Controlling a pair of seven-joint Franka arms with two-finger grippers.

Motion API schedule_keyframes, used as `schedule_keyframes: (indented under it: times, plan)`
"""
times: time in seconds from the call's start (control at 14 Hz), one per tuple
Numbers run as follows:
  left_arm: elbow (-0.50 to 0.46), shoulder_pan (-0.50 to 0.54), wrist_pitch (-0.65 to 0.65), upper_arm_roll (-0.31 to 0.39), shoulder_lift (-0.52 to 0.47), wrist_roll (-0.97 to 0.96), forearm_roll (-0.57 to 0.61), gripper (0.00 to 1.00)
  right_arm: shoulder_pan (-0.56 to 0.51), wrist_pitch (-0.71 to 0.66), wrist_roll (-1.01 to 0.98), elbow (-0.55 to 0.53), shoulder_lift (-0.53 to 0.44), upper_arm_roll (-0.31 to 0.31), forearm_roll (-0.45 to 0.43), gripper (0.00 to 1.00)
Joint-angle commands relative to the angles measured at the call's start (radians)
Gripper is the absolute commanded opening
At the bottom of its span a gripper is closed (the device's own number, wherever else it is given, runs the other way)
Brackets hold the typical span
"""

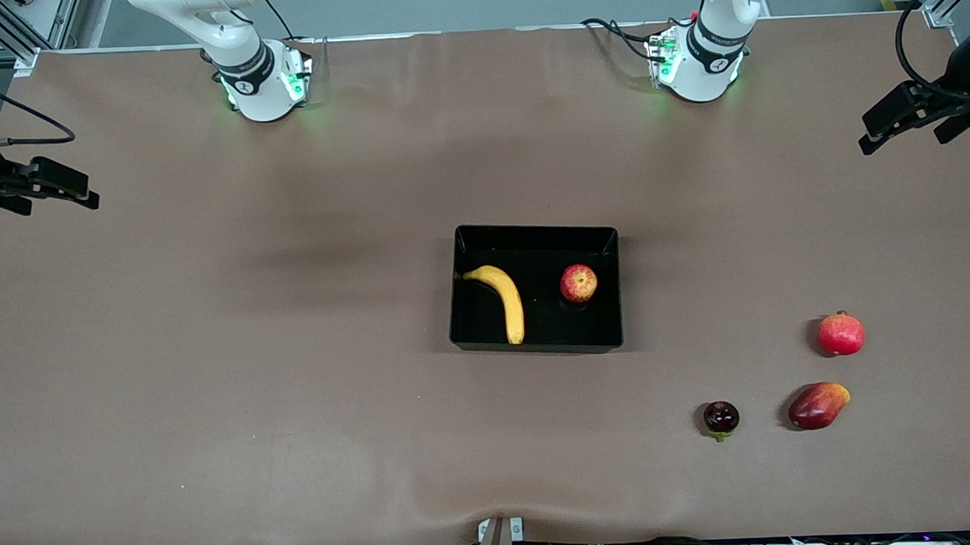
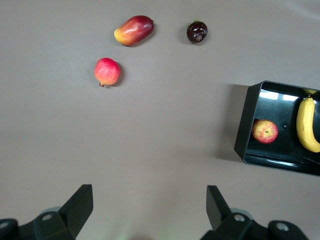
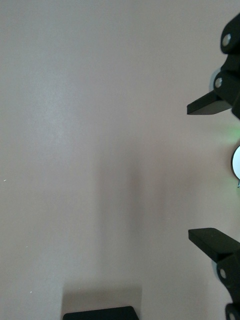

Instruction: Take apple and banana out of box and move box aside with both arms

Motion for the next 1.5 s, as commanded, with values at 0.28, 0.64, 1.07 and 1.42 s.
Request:
schedule_keyframes:
  times: [0.28,0.64,1.07,1.42]
  plan:
    - [0.025,0.006,-0.019,-0.002,0.013,0.013,0.001,1.00,0.003,-0.009,0.006,0.013,0.000,0.002,0.012,1.00]
    - [0.025,-0.010,-0.014,-0.013,0.068,-0.008,-0.004,1.00,0.089,0.034,0.016,0.013,0.004,0.017,0.014,1.00]
    - [0.027,-0.034,0.117,-0.142,0.211,-0.182,-0.010,1.00,0.233,0.123,0.062,0.013,0.101,0.019,0.080,1.00]
    - [0.024,-0.116,0.258,-0.205,0.338,-0.379,-0.012,1.00,0.336,0.281,0.187,0.013,0.231,0.019,0.218,1.00]
